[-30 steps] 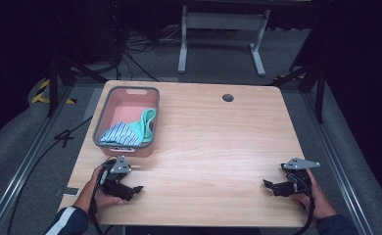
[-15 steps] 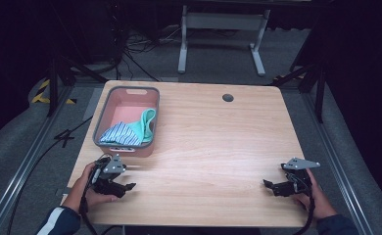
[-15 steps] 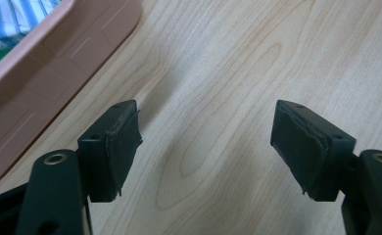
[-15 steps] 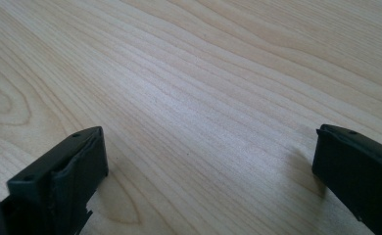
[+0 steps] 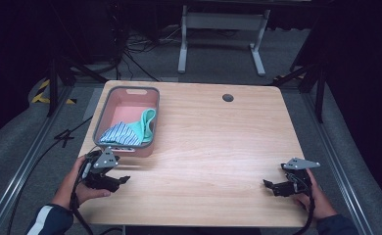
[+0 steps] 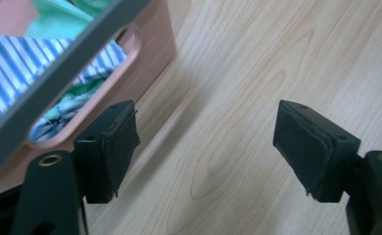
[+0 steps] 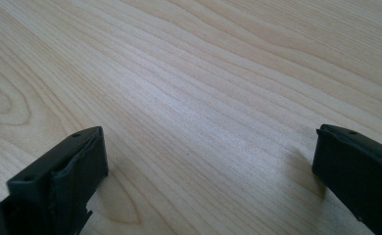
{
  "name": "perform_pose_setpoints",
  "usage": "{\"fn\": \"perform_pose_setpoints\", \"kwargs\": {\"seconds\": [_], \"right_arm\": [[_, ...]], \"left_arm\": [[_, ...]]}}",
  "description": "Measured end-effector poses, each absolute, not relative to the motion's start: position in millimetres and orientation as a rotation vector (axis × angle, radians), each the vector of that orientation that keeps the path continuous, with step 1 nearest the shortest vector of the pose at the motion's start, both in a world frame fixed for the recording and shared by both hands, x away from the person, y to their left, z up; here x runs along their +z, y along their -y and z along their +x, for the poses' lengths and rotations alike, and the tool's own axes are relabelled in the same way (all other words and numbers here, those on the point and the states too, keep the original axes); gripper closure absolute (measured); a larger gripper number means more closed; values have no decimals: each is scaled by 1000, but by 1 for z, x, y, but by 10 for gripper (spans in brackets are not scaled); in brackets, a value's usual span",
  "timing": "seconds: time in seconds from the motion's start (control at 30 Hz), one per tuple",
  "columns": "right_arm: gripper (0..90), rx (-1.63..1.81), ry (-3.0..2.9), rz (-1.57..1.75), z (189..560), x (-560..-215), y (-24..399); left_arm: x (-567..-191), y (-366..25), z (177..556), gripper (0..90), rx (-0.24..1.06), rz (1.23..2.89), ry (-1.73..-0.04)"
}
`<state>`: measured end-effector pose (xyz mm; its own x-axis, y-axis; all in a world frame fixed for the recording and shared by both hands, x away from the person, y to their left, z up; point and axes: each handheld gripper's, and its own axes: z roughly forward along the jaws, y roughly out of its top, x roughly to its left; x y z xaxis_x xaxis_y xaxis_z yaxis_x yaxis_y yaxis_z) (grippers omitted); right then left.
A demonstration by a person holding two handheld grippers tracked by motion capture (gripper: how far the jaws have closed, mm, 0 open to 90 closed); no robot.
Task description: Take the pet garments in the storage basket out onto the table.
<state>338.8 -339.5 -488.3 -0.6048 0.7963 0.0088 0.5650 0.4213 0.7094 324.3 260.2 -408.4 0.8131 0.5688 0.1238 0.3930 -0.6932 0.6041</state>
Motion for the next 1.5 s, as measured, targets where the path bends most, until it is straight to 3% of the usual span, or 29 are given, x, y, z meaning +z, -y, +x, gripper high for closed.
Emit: {"fn": "perform_pose_setpoints", "kwargs": {"seconds": [0.33,0.8,1.17,1.5], "right_arm": [[4,981,-2352,1171,339,-488,340],[4,981,-2352,1171,339,-488,340],[4,982,-2350,1173,338,-488,340],[4,982,-2350,1173,338,-488,340]], "left_arm": [[-379,-260,334,233,452,2417,-682],[-352,-243,378,244,523,2481,-686],[-350,-240,421,248,493,2530,-767],[-363,-232,462,246,381,2645,-840]]}}
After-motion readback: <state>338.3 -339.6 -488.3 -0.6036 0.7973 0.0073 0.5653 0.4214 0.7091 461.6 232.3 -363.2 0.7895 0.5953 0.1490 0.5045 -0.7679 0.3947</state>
